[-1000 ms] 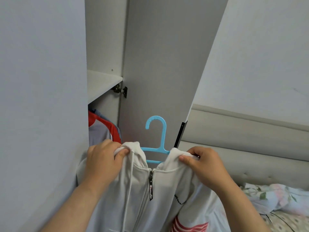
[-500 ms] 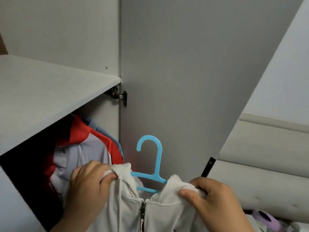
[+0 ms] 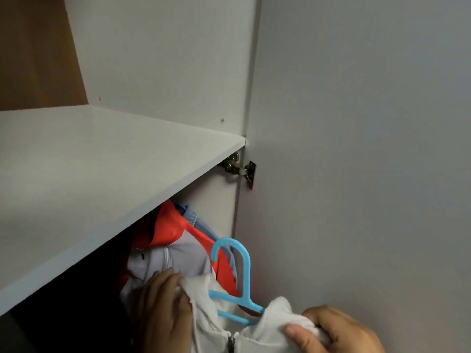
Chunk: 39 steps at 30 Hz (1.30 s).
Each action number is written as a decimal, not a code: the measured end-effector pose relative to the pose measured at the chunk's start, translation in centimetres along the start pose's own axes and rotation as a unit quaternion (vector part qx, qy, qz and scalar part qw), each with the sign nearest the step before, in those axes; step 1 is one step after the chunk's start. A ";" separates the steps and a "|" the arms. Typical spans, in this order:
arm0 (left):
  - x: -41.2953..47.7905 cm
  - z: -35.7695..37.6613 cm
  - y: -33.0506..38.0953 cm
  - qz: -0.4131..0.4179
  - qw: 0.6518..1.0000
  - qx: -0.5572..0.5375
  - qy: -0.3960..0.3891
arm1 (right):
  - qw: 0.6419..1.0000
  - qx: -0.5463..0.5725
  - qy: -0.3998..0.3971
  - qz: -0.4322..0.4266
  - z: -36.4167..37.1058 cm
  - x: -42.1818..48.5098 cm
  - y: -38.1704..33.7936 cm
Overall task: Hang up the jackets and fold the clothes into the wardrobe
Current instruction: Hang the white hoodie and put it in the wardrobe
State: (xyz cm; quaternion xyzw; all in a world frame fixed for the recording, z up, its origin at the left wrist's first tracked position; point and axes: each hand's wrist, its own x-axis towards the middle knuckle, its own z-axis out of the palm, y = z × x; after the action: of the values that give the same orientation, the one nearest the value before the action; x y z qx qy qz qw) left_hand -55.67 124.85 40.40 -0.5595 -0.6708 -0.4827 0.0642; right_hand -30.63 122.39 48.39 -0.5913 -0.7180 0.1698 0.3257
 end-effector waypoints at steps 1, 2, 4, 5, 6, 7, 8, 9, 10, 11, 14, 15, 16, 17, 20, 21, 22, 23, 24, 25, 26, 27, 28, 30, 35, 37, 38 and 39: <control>0.2 0.5 -0.4 0.002 1.000 -0.018 0.003 | 1.000 0.005 0.011 -0.006 1.1 0.1 0.3; -0.2 0.8 -1.0 0.024 0.999 -0.026 0.011 | 0.999 0.007 0.030 -0.015 1.9 0.3 0.8; -0.8 2.0 -1.3 0.027 0.998 -0.037 0.052 | 0.998 0.012 0.059 -0.027 3.8 0.7 1.7; -1.1 2.7 -1.6 0.013 0.997 -0.056 0.061 | 0.998 0.023 0.055 -0.023 4.7 0.9 2.1; -1.4 3.6 -1.9 0.021 0.996 -0.061 0.064 | 0.998 0.036 0.047 -0.019 5.3 1.1 2.4; -1.8 4.7 -2.5 0.040 0.995 -0.049 0.074 | 0.997 0.053 0.050 -0.027 6.1 1.3 2.8; -2.3 5.7 -3.2 0.057 0.994 -0.030 0.092 | 0.995 0.067 0.054 -0.043 6.8 1.3 3.5; -2.7 6.4 -3.8 0.060 0.991 -0.025 0.113 | 0.992 0.087 0.055 -0.067 7.6 1.4 4.1; -2.6 7.4 -4.6 0.061 0.988 -0.026 0.138 | 0.990 0.105 0.051 -0.081 8.4 1.5 4.9; -2.8 7.8 -5.2 0.051 0.986 -0.033 0.154 | 0.988 0.114 0.051 -0.092 9.2 1.5 5.7; -3.8 8.9 -6.4 0.035 0.981 -0.044 0.188 | 0.980 0.113 0.082 -0.142 12.1 1.3 8.0; -4.4 9.2 -6.3 0.030 0.980 -0.042 0.191 | 0.976 0.097 0.109 -0.159 12.9 1.3 8.7; -4.8 9.3 -6.1 0.026 0.981 -0.036 0.188 | 0.971 0.082 0.147 -0.171 13.5 1.4 9.4; -5.8 9.4 -5.9 0.022 0.983 -0.023 0.181 | 0.964 0.081 0.178 -0.177 14.3 1.2 10.2; -8.6 9.2 -5.5 -0.012 0.983 -0.024 0.179 | 0.962 0.123 0.172 -0.170 16.2 1.0 11.7; -9.2 8.8 -5.5 -0.025 0.983 -0.028 0.179 | 0.963 0.137 0.155 -0.172 16.8 1.2 12.0; -9.9 8.6 -5.4 -0.026 0.984 -0.013 0.178 | 0.965 0.144 0.136 -0.171 17.1 1.2 12.3; -10.4 8.3 -5.5 -0.023 0.985 0.007 0.170 | 0.969 0.144 0.111 -0.169 17.4 1.2 12.5; -10.6 7.7 -5.6 -0.017 0.987 0.027 0.155 | 0.970 0.145 0.095 -0.168 17.4 1.2 12.8; -10.8 7.1 -5.7 -0.015 0.990 0.047 0.133 | 0.971 0.148 0.084 -0.168 17.4 1.3 13.0; -10.7 6.8 -5.9 -0.014 0.991 0.072 0.113 | 0.971 0.147 0.078 -0.169 17.6 1.5 13.1; -10.8 6.2 -5.6 -0.014 0.989 0.111 0.097 | 0.971 0.151 0.067 -0.172 17.3 1.4 13.2; -10.6 5.8 -5.5 -0.010 0.986 0.147 0.080 | 0.972 0.151 0.055 -0.173 17.2 1.3 13.1; -10.3 5.0 -5.2 0.007 0.976 0.211 0.049 | 0.972 0.155 0.039 -0.172 16.9 1.1 12.8; -9.3 2.8 -3.7 0.059 0.923 0.375 0.069 | 0.964 0.165 0.025 -0.206 15.2 1.2 10.7; -8.5 1.9 -2.7 0.051 0.919 0.380 0.089 | 0.960 0.157 0.013 -0.231 14.2 1.7 9.7; -8.0 1.5 -2.3 0.045 0.920 0.376 0.099 | 0.958 0.146 0.010 -0.247 13.7 2.0 9.3; -7.4 0.8 -2.0 0.045 0.918 0.377 0.115 | 0.957 0.129 0.014 -0.259 13.1 2.4 9.0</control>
State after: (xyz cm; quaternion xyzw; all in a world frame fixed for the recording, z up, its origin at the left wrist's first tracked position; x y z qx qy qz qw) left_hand -54.18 120.53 34.18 -0.4643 -0.7650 -0.2516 0.3687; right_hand -33.01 128.70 33.79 -0.3402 -0.8141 0.1624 0.4418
